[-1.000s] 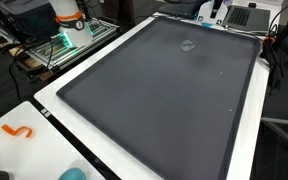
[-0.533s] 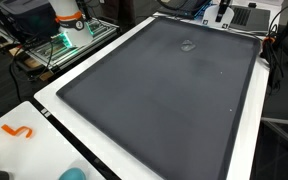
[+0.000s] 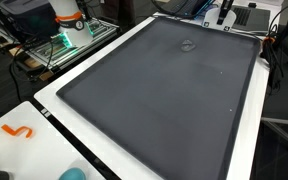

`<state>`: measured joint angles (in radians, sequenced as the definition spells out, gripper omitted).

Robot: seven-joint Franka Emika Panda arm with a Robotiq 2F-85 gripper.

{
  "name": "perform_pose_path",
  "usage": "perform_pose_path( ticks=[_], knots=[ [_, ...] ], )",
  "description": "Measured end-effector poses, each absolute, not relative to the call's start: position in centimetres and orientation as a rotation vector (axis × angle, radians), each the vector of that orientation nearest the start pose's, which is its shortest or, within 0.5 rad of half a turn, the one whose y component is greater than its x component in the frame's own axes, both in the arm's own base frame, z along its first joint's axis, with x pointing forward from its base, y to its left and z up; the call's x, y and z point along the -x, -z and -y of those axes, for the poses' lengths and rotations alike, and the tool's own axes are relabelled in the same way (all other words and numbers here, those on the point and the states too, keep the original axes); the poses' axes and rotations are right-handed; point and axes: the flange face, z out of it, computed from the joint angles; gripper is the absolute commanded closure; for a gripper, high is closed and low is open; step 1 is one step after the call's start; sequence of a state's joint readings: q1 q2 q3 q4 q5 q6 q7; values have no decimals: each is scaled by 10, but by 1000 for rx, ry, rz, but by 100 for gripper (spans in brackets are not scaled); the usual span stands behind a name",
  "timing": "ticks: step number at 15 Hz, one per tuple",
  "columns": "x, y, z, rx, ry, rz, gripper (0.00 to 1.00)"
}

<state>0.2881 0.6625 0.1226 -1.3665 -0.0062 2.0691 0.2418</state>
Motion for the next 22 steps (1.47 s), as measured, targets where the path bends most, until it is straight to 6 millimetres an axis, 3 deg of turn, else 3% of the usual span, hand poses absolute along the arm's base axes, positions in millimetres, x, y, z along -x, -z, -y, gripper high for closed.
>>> perform_pose_path(
  ticks=[9,22],
  knots=[
    [-669,-341,-240,2971,62,261,99],
    [-616,-341,-191,2914,103,234,99]
  ],
)
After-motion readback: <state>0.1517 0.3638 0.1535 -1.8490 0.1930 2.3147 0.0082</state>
